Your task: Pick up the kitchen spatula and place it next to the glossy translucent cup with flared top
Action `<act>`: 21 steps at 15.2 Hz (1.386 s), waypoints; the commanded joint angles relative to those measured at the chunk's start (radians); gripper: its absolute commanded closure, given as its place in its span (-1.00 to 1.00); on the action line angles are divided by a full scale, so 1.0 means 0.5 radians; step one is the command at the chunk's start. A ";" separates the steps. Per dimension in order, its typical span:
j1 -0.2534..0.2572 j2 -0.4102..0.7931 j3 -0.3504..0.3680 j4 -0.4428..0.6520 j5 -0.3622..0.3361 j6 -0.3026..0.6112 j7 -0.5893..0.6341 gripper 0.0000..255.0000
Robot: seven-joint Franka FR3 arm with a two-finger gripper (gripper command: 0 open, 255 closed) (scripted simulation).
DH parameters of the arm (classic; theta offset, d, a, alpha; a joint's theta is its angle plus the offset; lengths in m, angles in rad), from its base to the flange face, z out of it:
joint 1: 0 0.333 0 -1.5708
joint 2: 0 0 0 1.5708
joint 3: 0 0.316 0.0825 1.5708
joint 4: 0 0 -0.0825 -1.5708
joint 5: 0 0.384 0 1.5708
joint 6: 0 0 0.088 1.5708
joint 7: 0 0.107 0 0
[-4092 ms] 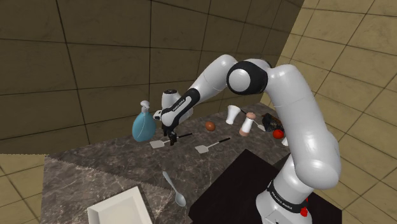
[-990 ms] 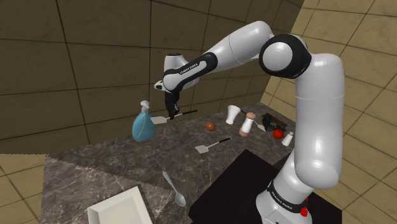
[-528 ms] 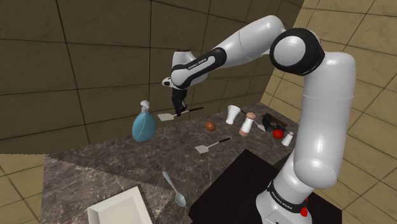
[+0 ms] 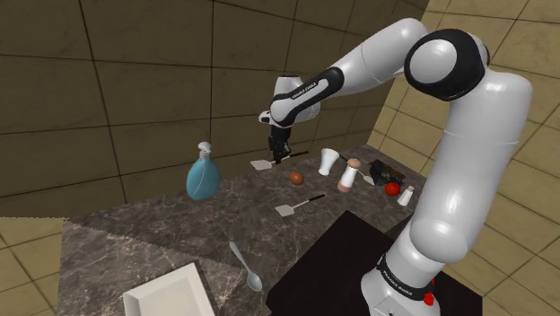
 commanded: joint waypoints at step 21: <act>-0.603 -0.270 -0.462 -0.404 0.019 0.187 -1.076 1.00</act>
